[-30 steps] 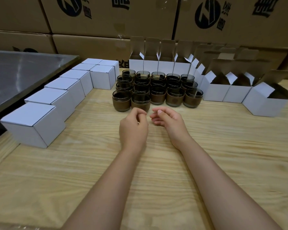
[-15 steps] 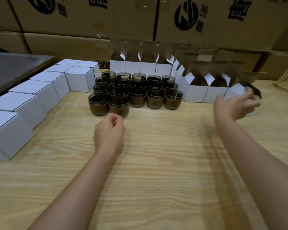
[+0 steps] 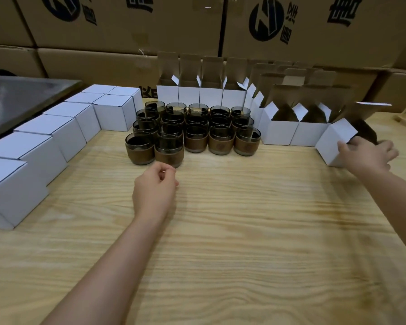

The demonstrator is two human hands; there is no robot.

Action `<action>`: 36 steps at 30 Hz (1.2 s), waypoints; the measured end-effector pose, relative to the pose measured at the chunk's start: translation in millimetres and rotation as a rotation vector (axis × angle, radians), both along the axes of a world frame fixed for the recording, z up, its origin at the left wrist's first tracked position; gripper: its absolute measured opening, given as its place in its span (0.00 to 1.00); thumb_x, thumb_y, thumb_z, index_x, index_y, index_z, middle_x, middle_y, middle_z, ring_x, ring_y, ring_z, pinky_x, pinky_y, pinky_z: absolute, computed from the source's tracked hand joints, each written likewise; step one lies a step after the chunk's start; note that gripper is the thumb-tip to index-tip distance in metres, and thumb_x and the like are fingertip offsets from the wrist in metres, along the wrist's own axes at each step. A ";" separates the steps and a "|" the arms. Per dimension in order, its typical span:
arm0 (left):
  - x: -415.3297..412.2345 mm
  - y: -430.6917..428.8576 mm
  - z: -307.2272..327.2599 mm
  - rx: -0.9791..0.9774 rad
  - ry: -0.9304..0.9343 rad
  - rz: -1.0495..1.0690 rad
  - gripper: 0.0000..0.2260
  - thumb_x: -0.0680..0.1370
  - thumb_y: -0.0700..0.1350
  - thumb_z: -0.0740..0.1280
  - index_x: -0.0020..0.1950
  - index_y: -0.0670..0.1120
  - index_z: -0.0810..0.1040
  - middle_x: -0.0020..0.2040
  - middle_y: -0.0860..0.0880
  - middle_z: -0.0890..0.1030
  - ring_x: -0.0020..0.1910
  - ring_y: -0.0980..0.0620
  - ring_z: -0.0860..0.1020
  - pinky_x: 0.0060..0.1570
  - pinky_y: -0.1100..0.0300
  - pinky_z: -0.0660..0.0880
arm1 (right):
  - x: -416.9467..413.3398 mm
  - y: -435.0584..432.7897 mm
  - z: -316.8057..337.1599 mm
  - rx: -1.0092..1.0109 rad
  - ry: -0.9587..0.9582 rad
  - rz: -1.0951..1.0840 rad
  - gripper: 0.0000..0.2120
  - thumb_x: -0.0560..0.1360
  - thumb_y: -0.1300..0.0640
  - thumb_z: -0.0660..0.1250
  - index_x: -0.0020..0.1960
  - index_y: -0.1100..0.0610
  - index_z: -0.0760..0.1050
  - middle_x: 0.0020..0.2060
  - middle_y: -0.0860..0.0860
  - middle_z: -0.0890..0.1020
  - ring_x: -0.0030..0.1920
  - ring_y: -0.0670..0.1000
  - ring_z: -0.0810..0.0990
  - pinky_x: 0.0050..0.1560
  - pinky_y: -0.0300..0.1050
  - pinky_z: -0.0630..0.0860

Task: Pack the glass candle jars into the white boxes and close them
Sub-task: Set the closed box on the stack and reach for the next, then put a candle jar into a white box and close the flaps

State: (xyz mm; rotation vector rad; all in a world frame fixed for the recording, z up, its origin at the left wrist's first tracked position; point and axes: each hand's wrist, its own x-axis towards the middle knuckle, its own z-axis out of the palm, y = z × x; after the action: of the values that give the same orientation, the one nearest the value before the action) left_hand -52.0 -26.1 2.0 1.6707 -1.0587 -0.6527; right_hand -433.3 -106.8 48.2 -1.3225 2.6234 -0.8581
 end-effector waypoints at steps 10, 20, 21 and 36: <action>-0.8 2.1 2.4 -0.024 -0.072 -0.051 0.08 0.76 0.53 0.61 0.39 0.56 0.76 0.33 0.58 0.81 0.39 0.55 0.80 0.41 0.56 0.75 | 125.7 82.1 -6.1 -0.106 -0.022 0.279 0.13 0.78 0.46 0.62 0.55 0.54 0.76 0.66 0.61 0.59 0.65 0.63 0.60 0.63 0.55 0.64; -1.1 11.2 3.1 -0.324 0.229 -0.538 0.28 0.68 0.67 0.60 0.64 0.57 0.69 0.60 0.51 0.77 0.58 0.57 0.76 0.53 0.62 0.73 | 280.0 131.2 -16.1 -0.202 0.090 0.457 0.15 0.76 0.43 0.62 0.55 0.52 0.74 0.62 0.59 0.61 0.60 0.60 0.63 0.58 0.51 0.67; 0.2 10.1 1.5 -0.326 0.224 -0.538 0.29 0.68 0.67 0.63 0.66 0.56 0.68 0.61 0.50 0.77 0.59 0.56 0.77 0.53 0.62 0.74 | 287.9 131.4 -16.9 -0.200 0.097 0.453 0.14 0.76 0.44 0.61 0.57 0.51 0.74 0.62 0.58 0.61 0.60 0.59 0.63 0.58 0.50 0.66; 2.1 3.1 0.2 -0.417 0.250 -0.494 0.24 0.72 0.44 0.59 0.65 0.63 0.66 0.51 0.74 0.75 0.51 0.70 0.74 0.49 0.72 0.71 | 269.4 125.4 -29.9 -0.636 -0.238 0.579 0.13 0.80 0.58 0.58 0.63 0.56 0.74 0.54 0.53 0.73 0.45 0.35 0.72 0.45 0.29 0.70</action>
State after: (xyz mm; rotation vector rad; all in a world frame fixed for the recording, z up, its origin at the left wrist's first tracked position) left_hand -49.9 -23.0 2.3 0.9452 -1.3277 -0.8598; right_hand -163.9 18.6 18.2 -1.8224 1.6766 -1.6572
